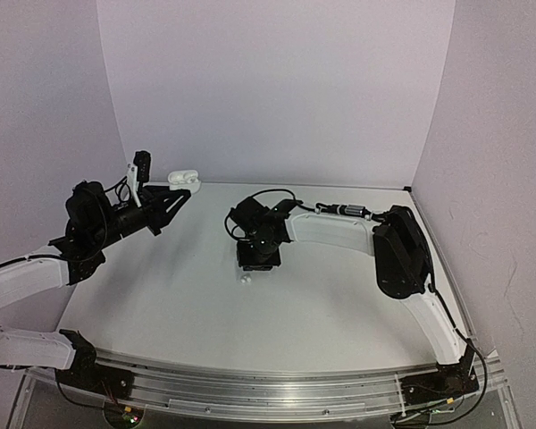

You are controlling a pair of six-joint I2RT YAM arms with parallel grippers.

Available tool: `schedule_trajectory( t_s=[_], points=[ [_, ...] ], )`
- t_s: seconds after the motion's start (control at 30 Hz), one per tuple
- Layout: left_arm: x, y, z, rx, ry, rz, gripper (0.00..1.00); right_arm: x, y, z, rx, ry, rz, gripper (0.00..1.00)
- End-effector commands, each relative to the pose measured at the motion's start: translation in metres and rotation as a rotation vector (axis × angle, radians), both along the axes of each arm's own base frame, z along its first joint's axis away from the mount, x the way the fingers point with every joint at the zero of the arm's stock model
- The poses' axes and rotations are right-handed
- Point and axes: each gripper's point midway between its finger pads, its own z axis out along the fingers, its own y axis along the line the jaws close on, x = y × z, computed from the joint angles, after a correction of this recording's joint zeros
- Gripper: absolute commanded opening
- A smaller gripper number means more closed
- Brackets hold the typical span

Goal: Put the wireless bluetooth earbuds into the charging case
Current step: Pick up the left earbud from the center of the board.

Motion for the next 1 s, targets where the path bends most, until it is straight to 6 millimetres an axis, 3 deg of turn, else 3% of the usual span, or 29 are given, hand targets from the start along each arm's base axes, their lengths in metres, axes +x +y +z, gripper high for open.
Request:
schedule_trajectory(
  t_s=[0.0,0.33,0.47,0.67,0.97],
  points=[
    [-0.006,0.003,0.015,-0.031,-0.049,-0.008,0.00,-0.012,0.003,-0.014,-0.001,0.061,-0.007,0.24],
    [-0.006,0.003,0.016,-0.029,-0.055,-0.012,0.00,-0.024,-0.003,-0.034,-0.033,0.106,0.002,0.22],
    [-0.006,0.003,0.016,-0.029,-0.057,-0.012,0.00,-0.027,-0.002,-0.034,-0.037,0.105,0.008,0.15],
    [-0.006,0.003,0.016,-0.025,-0.059,-0.009,0.00,-0.044,-0.009,-0.033,-0.064,0.111,0.019,0.13],
    [-0.005,0.001,0.015,-0.021,-0.056,-0.016,0.00,-0.059,-0.017,-0.031,-0.094,0.108,0.020,0.19]
  ],
)
